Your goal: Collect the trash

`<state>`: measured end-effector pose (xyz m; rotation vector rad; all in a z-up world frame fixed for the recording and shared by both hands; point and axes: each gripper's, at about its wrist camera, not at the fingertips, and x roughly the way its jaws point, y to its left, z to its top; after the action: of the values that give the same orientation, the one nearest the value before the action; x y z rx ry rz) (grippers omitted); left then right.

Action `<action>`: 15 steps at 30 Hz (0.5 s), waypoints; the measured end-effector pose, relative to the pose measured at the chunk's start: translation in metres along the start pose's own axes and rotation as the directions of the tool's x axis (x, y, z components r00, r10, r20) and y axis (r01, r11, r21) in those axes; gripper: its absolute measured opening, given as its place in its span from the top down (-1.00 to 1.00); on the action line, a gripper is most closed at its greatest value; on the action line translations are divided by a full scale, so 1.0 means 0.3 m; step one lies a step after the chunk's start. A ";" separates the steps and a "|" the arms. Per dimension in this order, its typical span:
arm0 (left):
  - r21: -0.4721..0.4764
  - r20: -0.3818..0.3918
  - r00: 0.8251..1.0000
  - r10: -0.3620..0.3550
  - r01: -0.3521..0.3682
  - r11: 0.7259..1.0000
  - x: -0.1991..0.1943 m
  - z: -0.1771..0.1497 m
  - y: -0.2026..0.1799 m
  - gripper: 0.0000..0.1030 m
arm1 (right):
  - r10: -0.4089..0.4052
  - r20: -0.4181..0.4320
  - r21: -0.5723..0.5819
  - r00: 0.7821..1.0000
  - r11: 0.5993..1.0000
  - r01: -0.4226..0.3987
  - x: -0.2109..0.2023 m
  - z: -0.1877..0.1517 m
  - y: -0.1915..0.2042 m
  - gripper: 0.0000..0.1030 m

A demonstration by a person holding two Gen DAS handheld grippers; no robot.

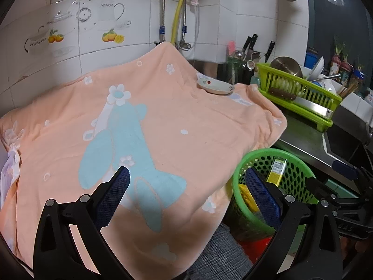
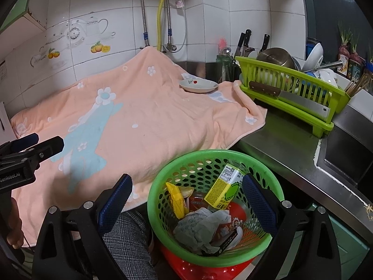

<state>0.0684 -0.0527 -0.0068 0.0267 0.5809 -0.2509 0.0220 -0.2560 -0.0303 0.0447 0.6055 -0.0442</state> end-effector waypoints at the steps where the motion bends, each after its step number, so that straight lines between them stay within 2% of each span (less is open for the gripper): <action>1: 0.005 0.007 1.000 0.001 -0.001 1.000 -0.003 0.001 -0.005 -0.90 | -0.002 0.001 -0.001 1.000 1.000 0.002 -0.001 0.001 0.000 -0.79; 8: 0.031 0.054 0.998 0.022 -0.024 0.999 -0.036 0.019 -0.026 -0.90 | -0.006 0.011 -0.004 1.000 1.000 0.006 -0.010 0.002 0.007 -0.79; 15: 0.034 0.052 0.998 0.031 -0.033 0.999 -0.039 0.019 -0.024 -0.90 | -0.004 0.014 -0.006 1.000 1.000 0.004 -0.015 0.002 0.009 -0.79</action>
<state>0.0602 -0.0576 0.0048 0.0633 0.5243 -0.2304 0.0189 -0.2534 -0.0273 0.0374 0.5915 -0.0466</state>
